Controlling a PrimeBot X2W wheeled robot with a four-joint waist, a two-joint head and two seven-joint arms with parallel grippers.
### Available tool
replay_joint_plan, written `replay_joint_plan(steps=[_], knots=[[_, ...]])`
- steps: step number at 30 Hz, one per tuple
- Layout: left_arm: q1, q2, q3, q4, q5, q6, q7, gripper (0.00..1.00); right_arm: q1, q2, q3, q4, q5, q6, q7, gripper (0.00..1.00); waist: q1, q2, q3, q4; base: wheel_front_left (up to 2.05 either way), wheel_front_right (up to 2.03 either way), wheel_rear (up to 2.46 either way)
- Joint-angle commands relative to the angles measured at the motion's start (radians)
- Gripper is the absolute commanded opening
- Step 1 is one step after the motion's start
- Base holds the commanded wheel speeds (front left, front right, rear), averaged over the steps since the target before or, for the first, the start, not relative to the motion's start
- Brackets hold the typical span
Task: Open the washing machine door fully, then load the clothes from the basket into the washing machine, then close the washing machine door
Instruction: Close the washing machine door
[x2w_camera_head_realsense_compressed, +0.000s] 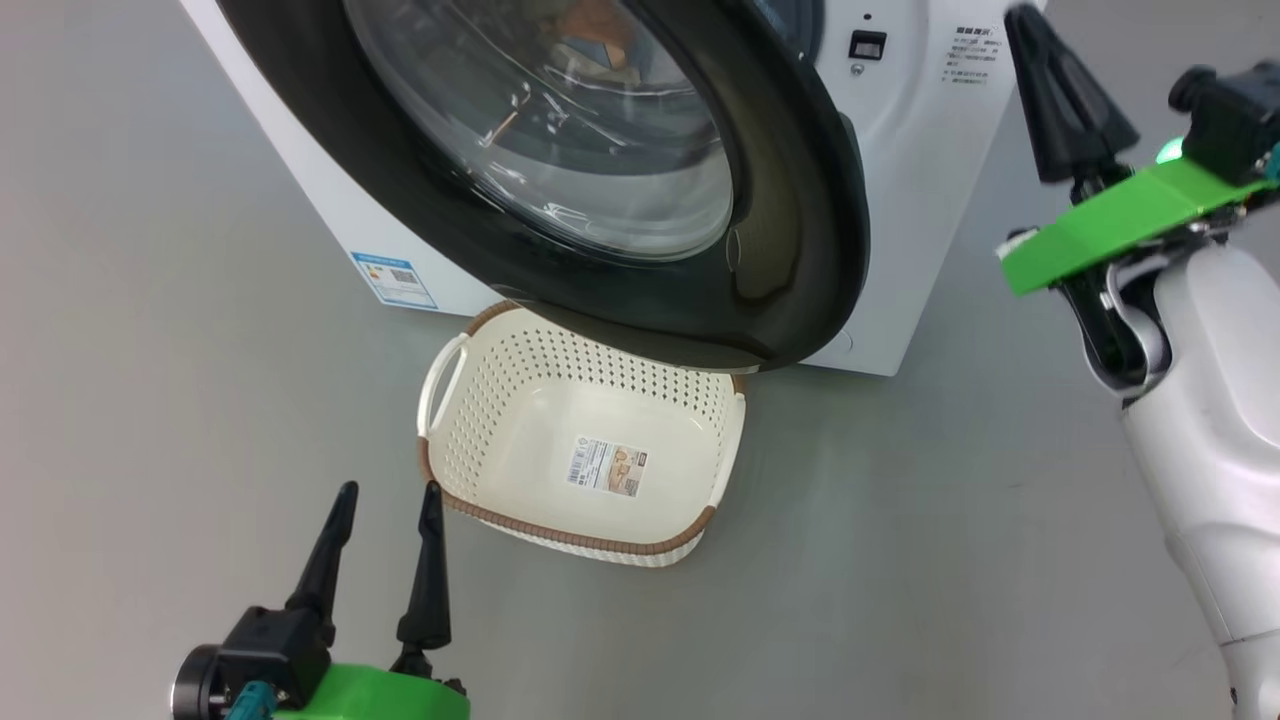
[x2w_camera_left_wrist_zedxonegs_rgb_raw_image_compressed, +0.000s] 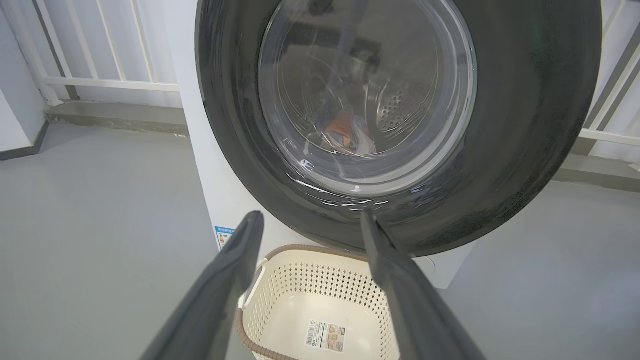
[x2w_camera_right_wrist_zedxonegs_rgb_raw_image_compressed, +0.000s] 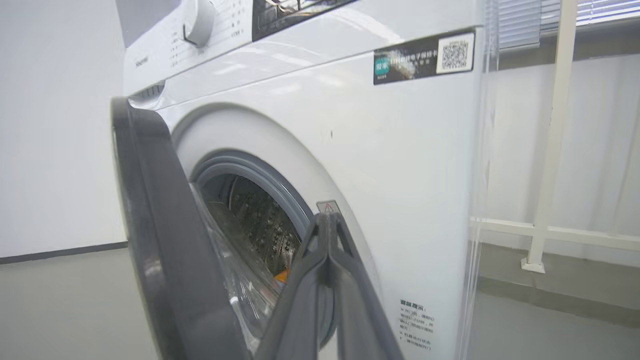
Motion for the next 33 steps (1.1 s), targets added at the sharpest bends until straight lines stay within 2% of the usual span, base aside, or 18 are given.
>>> replay_joint_plan(steps=[1, 6, 10, 16, 22, 33], knots=[[-0.027, 0.005, 0.042, -0.023, 0.009, -0.006, -0.012, 1.0, -0.018, 0.011, 0.021, -0.072, -0.006, 0.002, -0.012, 0.0, 0.0, 0.0, -0.006, 0.002, 0.0, 0.0, 0.0], [-0.015, 0.002, 0.053, -0.023, 0.016, -0.009, -0.012, 1.0, 0.008, 0.016, 0.086, -0.23, -0.017, 0.002, -0.012, 0.0, 0.0, 0.0, -0.02, 0.006, 0.0, 0.0, 0.0], [-0.009, -0.002, 0.062, -0.028, 0.022, -0.013, -0.012, 1.0, 0.064, 0.019, 0.161, -0.362, -0.016, 0.002, 0.035, 0.0, 0.0, 0.0, -0.025, 0.009, 0.0, 0.0, 0.0], [-0.008, -0.007, 0.071, -0.033, 0.028, -0.014, -0.012, 1.0, 0.14, 0.025, 0.239, -0.458, -0.003, 0.002, 0.125, 0.0, 0.0, 0.0, -0.018, 0.009, 0.0, 0.0, 0.0], [-0.022, -0.012, 0.07, -0.029, 0.041, -0.017, -0.012, 1.0, 0.179, 0.026, 0.298, -0.42, 0.016, 0.002, 0.163, 0.0, 0.0, 0.0, -0.005, 0.013, 0.0, 0.0, 0.0], [-0.032, -0.018, 0.08, -0.032, 0.049, -0.017, -0.012, 1.0, 0.126, 0.028, 0.343, -0.199, 0.07, 0.002, 0.138, 0.0, 0.0, 0.0, 0.018, 0.022, 0.0, 0.0, 0.0]])
